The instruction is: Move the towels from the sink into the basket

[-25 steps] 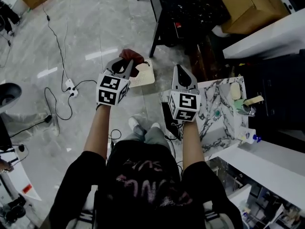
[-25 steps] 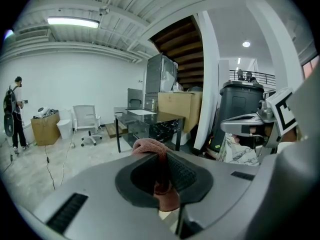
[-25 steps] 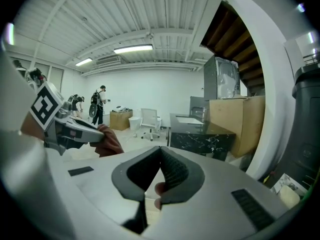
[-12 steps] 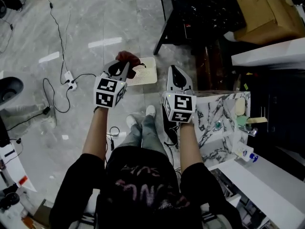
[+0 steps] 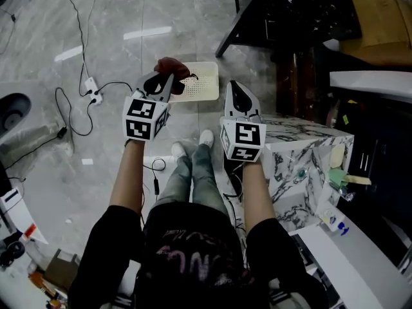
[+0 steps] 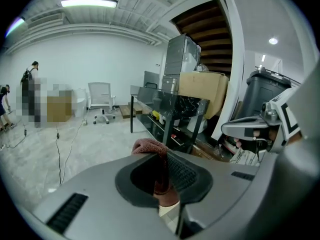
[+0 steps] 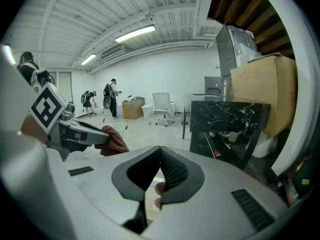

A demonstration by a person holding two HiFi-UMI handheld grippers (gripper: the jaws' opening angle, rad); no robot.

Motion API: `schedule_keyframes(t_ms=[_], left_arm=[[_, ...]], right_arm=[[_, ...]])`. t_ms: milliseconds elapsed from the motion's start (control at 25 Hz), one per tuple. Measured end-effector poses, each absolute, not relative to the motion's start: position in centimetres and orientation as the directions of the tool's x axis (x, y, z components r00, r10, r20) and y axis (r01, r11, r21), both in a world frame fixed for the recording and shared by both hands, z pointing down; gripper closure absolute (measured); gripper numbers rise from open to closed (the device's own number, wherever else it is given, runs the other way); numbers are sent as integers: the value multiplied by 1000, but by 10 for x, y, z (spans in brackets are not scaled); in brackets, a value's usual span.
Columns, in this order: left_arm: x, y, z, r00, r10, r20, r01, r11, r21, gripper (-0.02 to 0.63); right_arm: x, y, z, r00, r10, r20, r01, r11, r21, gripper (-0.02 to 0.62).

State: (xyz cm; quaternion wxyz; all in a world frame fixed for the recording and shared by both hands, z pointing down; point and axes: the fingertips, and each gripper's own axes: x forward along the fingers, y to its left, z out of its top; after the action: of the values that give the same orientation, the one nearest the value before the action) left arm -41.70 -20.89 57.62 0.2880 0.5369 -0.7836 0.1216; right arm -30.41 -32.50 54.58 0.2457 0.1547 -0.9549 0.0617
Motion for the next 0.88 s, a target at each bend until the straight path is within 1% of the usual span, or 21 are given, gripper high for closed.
schedule_keyframes(t_ms=[480,880], left_arm=[[-415,-198,682,-244,-722,648,-883,442,160,557],[-419,-196,784,-221,-704,674,-855,473,214,557]], right_arm=[[-314,-331,648,-806,-227,547,-334,937,-102,580],[-326,-324,746,-785,-190,590,-318,940,-121,580]])
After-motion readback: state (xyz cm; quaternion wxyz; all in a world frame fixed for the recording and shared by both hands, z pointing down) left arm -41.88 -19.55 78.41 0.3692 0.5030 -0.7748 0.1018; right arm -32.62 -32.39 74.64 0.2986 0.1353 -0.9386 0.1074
